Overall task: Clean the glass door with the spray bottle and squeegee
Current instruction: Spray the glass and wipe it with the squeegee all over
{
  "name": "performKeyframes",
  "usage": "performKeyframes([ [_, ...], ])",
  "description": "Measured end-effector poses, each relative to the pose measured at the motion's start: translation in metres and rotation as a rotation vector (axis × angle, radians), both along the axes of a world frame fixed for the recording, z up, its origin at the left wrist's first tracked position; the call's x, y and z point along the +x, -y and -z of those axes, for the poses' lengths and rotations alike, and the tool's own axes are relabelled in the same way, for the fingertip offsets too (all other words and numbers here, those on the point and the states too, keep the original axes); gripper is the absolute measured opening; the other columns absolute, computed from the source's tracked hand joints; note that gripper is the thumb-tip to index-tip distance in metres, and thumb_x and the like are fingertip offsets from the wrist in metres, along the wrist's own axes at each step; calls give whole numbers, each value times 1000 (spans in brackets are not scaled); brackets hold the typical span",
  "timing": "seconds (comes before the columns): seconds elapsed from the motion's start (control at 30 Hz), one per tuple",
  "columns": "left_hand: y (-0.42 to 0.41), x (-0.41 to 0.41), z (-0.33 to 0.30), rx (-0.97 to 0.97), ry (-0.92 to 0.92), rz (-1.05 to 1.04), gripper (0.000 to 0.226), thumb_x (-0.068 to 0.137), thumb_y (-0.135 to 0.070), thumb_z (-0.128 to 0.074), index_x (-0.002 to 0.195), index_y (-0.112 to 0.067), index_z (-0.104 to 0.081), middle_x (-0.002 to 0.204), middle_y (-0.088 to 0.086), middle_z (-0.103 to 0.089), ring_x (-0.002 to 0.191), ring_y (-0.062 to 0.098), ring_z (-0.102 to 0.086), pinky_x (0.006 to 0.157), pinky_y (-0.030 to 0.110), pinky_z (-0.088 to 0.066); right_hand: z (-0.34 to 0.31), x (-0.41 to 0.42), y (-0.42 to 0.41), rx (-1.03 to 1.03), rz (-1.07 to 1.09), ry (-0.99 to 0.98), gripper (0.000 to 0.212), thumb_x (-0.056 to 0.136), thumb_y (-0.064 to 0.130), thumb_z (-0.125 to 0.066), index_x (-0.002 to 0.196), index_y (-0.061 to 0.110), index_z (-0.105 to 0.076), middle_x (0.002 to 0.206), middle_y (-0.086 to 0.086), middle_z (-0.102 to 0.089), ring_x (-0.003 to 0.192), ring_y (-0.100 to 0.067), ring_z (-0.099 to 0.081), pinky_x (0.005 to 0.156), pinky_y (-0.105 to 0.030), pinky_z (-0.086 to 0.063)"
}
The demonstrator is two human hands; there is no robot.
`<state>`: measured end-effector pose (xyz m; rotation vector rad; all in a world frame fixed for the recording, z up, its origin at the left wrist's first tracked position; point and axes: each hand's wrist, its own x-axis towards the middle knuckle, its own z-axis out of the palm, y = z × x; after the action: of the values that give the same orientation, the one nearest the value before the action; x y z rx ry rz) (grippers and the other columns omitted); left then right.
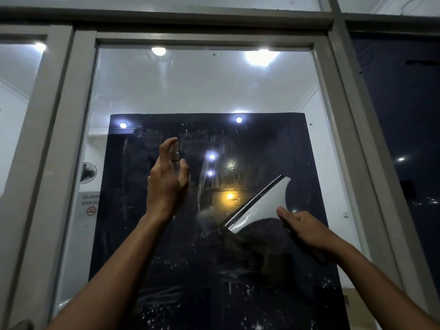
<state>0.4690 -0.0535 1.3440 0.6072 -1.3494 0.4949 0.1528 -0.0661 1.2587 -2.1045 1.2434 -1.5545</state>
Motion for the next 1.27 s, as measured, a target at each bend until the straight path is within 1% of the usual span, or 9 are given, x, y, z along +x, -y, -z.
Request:
performKeyframes([
  [0.2,11,16,-3,12,-25,-74,41,100,-22,-52,139,-24,-37,94,3,-58,75,24,-56,69,38,-41,-7,11,2,-66,9,11,63,87,72,-42,45,26,-42,47,7,-41,41,-5,-38,44,-12,-35],
  [0.47,17,36,6,40,-26,-4,44,101,-23,-53,141,-31,-36,91,7,-61,73,17,-59,67,37,-47,-12,20,0,-93,18,54,61,87,71,-40,46,25,-44,49,3,-46,46,-7,-43,49,-14,-39],
  [0.6,19,42,4,17,34,-6,42,100,-20,-54,138,-27,-38,84,5,-61,68,18,-60,64,35,-45,-19,30,-1,-90,-19,92,61,86,70,-40,48,24,-45,49,1,-48,44,-7,-46,47,-18,-39],
  [0.8,21,56,2,-10,-86,-22,39,101,-22,-53,136,-26,-38,86,9,-61,70,25,-59,62,34,-41,-18,38,0,-85,-26,110,58,86,68,-42,50,22,-45,50,-1,-49,44,-10,-46,46,-18,-40],
  [0.9,20,65,3,-26,-106,-24,43,101,-22,-52,138,-32,-35,89,9,-59,67,17,-56,59,31,-39,-18,42,0,-76,-46,139,58,90,64,-43,51,22,-44,49,-1,-46,41,-10,-43,43,-18,-38],
  [1.0,20,73,0,-36,-111,-49,42,101,-21,-52,139,-26,-36,88,8,-59,66,9,-53,53,25,-34,-19,46,-1,-67,-49,152,59,91,63,-44,48,23,-44,48,-1,-45,41,-10,-42,42,-16,-37],
  [1.1,18,80,-10,-44,-100,-66,38,100,-20,-53,135,-22,-38,89,7,-58,66,17,-53,55,30,-35,-21,50,-3,-62,-48,163,59,90,63,-45,47,23,-44,49,-1,-44,41,-10,-41,42,-17,-36],
  [1.2,15,82,-18,-43,-106,-43,35,99,-20,-54,131,-22,-39,89,4,-58,71,23,-54,65,34,-37,-21,54,-4,-54,-49,170,57,89,65,-45,48,24,-44,50,-1,-43,41,-10,-40,42,-18,-36],
  [1.27,16,81,-19,-33,-85,-47,37,99,-22,-54,133,-25,-39,88,3,-59,67,19,-54,59,31,-35,-21,56,-4,-43,-57,179,57,89,65,-45,51,23,-43,50,-1,-42,41,-11,-39,41,-20,-36],
])
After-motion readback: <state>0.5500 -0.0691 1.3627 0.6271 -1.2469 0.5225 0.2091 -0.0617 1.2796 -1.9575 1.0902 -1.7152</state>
